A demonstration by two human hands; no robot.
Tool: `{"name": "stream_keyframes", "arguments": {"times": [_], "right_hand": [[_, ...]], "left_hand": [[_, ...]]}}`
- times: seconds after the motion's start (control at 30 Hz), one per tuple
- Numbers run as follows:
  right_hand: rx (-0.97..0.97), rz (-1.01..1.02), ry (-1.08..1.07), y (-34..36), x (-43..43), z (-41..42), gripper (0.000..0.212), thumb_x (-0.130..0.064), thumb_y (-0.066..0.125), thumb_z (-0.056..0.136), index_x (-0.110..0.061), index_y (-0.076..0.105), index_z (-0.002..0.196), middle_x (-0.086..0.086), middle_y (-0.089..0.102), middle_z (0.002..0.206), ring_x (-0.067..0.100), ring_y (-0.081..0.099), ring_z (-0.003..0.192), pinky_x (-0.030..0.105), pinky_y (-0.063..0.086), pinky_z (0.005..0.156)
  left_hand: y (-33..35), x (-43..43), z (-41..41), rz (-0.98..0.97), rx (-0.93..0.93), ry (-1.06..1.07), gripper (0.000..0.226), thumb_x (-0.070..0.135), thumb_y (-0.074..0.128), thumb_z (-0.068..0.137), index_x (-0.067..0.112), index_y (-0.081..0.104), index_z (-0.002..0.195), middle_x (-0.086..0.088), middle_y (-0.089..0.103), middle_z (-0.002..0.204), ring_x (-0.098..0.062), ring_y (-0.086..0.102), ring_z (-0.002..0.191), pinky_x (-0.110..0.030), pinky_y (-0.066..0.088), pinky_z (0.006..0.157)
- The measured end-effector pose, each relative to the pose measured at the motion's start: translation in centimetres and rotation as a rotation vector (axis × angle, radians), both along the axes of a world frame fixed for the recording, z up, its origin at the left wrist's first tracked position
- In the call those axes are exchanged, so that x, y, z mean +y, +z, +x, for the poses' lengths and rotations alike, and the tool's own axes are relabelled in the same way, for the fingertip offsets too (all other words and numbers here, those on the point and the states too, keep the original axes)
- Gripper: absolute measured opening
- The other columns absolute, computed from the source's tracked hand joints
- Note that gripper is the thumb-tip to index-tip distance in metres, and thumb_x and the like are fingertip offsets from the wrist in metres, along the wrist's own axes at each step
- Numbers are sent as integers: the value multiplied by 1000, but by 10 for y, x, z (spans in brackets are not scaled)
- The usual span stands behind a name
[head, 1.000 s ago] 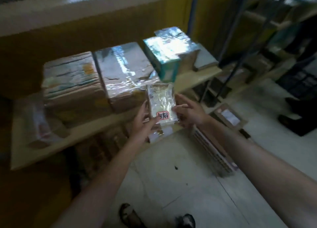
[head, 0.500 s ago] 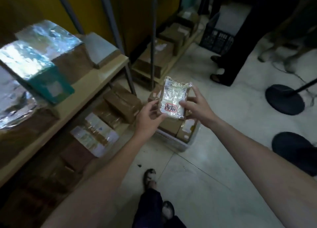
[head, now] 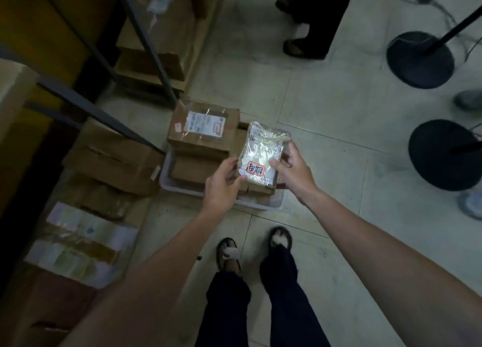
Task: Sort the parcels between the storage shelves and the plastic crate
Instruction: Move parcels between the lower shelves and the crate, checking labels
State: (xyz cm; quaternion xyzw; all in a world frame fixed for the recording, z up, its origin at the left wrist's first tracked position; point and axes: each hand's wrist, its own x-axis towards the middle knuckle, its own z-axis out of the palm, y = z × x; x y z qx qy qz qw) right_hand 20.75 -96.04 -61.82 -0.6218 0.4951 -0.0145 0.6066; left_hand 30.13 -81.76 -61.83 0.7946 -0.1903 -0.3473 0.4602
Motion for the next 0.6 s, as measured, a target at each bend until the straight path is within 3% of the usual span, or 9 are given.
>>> {"name": "stream_keyframes", "arguments": {"times": [0.13, 0.23, 0.3, 0.37, 0.4, 0.5, 0.6], "right_hand": [[90, -71, 16, -79, -36, 0, 55, -27, 54, 94, -25, 32, 144, 1, 51, 138, 18, 53, 116, 27, 44, 88], [147, -80, 21, -139, -64, 8, 48, -22, 50, 96, -22, 35, 142, 8, 53, 133, 21, 57, 100, 36, 52, 85], [182, -90, 27, -178, -80, 14, 51, -19, 50, 95, -21, 33, 144, 9, 55, 130, 21, 56, 89, 38, 55, 80], [214, -147, 73, -215, -94, 21, 56, -13, 52, 93, -19, 31, 145, 11, 56, 129, 19, 55, 88, 23, 48, 68], [227, -178, 108, -233, -99, 26, 58, -10, 53, 92, -18, 31, 146, 12, 55, 130, 22, 57, 93, 19, 44, 64], [284, -266, 238, -278, -106, 40, 61, -1, 52, 88, -15, 32, 144, 15, 53, 133, 32, 55, 114, 17, 38, 73], [378, -330, 314, -306, -107, 49, 55, 3, 54, 84, -8, 43, 136, 20, 47, 134, 33, 48, 120, 24, 37, 90]], "left_hand": [[-81, -43, -3, 52, 49, -26, 45, 9, 64, 84, 16, 52, 127, 14, 54, 106, 5, 52, 97, -7, 39, 79], [-144, -74, 2, 85, 44, -23, 45, 6, 64, 83, 14, 54, 125, 11, 57, 107, -5, 58, 93, 1, 40, 73], [-190, -93, 6, 114, 33, -29, 43, 6, 64, 83, 12, 54, 124, 0, 62, 116, -16, 62, 96, -16, 48, 85], [-232, -110, 11, 137, 45, -50, 42, 7, 62, 84, 10, 52, 125, -14, 60, 119, -27, 62, 99, -40, 49, 91], [-251, -118, 13, 147, 57, -66, 43, 7, 60, 85, 10, 50, 127, -17, 57, 120, -29, 61, 99, -44, 49, 91], [-298, -141, 18, 172, 121, -119, 51, 5, 58, 85, 10, 43, 133, -17, 44, 133, -30, 53, 113, -45, 44, 98], [-330, -161, 22, 198, 108, -245, 56, 4, 59, 82, 2, 40, 135, -18, 35, 140, -31, 40, 128, -42, 35, 107]]}}
